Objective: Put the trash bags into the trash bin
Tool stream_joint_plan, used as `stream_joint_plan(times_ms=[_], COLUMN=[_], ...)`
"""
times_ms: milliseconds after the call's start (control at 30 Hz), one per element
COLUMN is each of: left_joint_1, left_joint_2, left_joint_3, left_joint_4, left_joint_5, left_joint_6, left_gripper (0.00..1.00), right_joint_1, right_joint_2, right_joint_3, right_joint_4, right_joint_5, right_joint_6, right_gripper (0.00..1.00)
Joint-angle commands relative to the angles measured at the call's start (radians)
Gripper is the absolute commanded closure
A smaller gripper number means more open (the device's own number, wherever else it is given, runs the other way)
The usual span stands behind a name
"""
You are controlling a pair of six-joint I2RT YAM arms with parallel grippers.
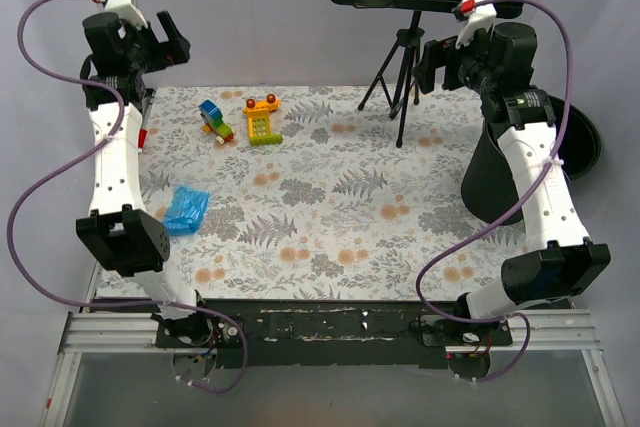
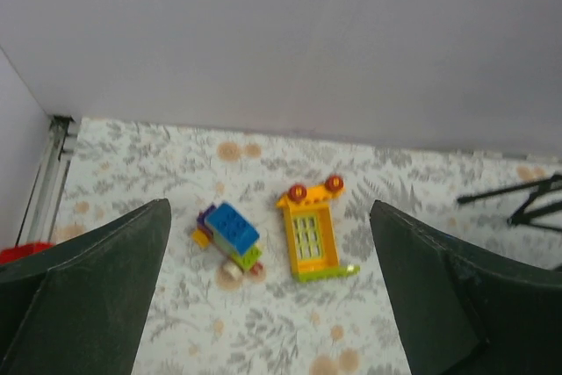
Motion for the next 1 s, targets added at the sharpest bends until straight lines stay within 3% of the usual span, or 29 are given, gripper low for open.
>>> stream_joint_plan(times_ms=[0, 133, 300, 400, 467, 533, 667, 867, 967], left_joint_1=[-0.005, -0.007, 0.004, 0.008, 0.008, 0.011, 0.027, 0.037, 0.076], left_joint_2=[-0.226, -0.344, -0.392, -0.371, -0.313, -0.254, -0.223, -0.147, -0.099], left_joint_3=[-0.297, -0.530, -0.658, -0.677, -0.681, -0.677, -0.764, -0.775, -0.743], left_joint_4=[0.108, 0.012, -0.230, -0.407, -0.496, -0.600, -0.576, -0.553, -0.602], left_joint_5=[0.133, 0.386, 0.425, 0.366, 0.259, 0.171, -0.036, -0.213, -0.169], left_joint_6=[0.168, 0.449, 0.612, 0.743, 0.756, 0.775, 0.700, 0.583, 0.580], left_gripper=[0.02, 0.02, 0.04, 0.03, 0.03, 0.10, 0.14, 0.17, 0.18], right_joint_1=[0.006, 0.014, 0.035, 0.046, 0.074, 0.094, 0.105, 0.106, 0.106], right_joint_2=[-0.042, -0.124, -0.206, -0.244, -0.278, -0.299, -0.295, -0.273, -0.270], right_joint_3=[-0.122, -0.279, -0.441, -0.527, -0.591, -0.636, -0.652, -0.627, -0.622], right_joint_4=[0.012, 0.009, -0.029, -0.069, -0.074, -0.074, -0.060, -0.042, -0.042], right_joint_5=[-0.047, -0.113, -0.064, -0.093, -0.100, -0.104, -0.116, -0.112, -0.109], right_joint_6=[-0.077, -0.194, -0.270, -0.289, -0.294, -0.290, -0.266, -0.269, -0.274], right_gripper=[0.00, 0.00, 0.00, 0.08, 0.09, 0.09, 0.09, 0.09, 0.09])
